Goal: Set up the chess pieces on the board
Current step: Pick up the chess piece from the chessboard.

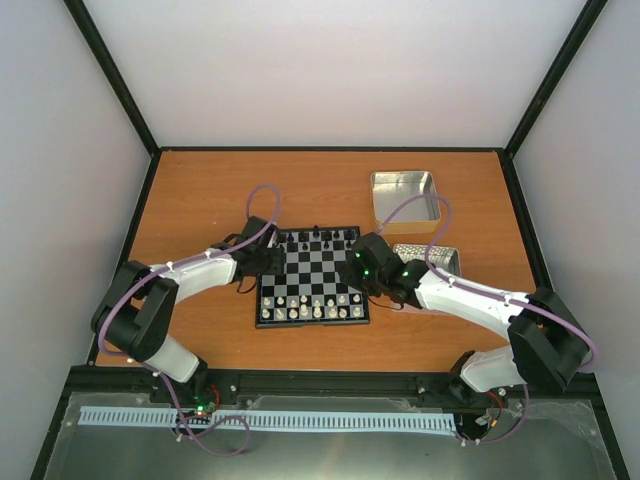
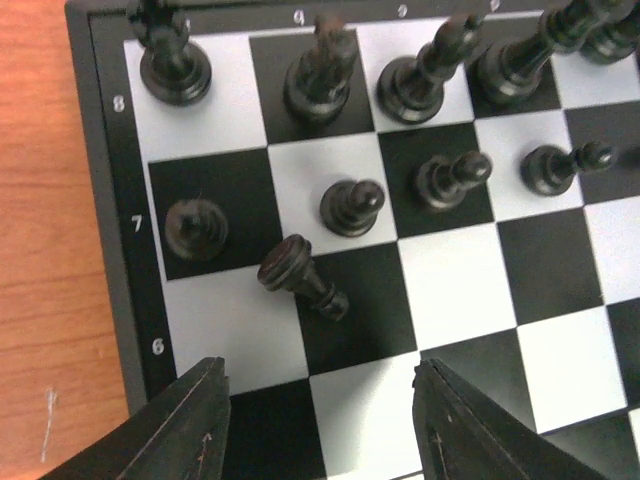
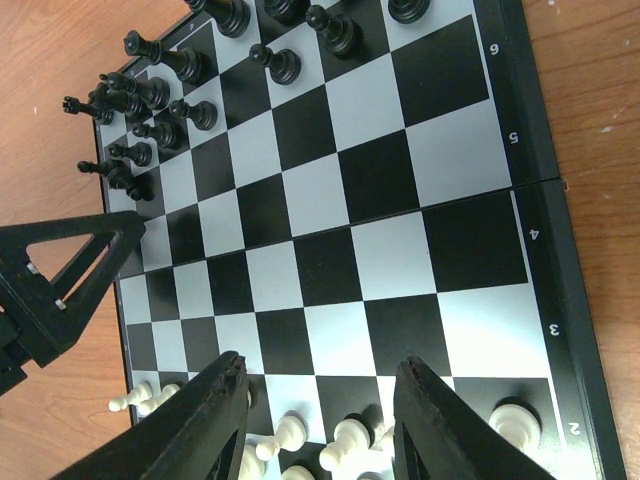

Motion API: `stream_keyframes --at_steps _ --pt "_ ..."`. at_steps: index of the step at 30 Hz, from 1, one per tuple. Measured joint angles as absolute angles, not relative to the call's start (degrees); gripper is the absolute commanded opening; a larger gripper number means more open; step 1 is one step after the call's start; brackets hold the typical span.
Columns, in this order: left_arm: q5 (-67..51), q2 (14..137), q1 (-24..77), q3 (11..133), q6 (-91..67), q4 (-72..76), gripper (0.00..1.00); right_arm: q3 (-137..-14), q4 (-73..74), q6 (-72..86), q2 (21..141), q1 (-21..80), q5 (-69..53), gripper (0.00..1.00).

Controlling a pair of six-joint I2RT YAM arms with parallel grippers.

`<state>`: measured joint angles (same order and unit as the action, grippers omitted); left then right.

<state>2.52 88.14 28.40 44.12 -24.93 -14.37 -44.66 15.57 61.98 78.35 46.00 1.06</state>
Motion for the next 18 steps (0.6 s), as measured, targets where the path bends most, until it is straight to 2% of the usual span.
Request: stream_keyframes --at_steps 3,12,18 --pt "2.6 88.3 28.4 44.1 -26.0 -12.3 0.50 -44.5 15.4 62.0 78.3 46.0 1.0 0.42" --pt "1.9 88.4 28.4 44.0 -30.0 -6.8 0.37 -44.2 15.2 61.9 78.3 46.0 1.1 0.41" --pt "2.6 90.7 28.4 44.0 -33.1 -6.0 0.37 -44.1 15.1 61.9 78.3 46.0 1.1 0.41"
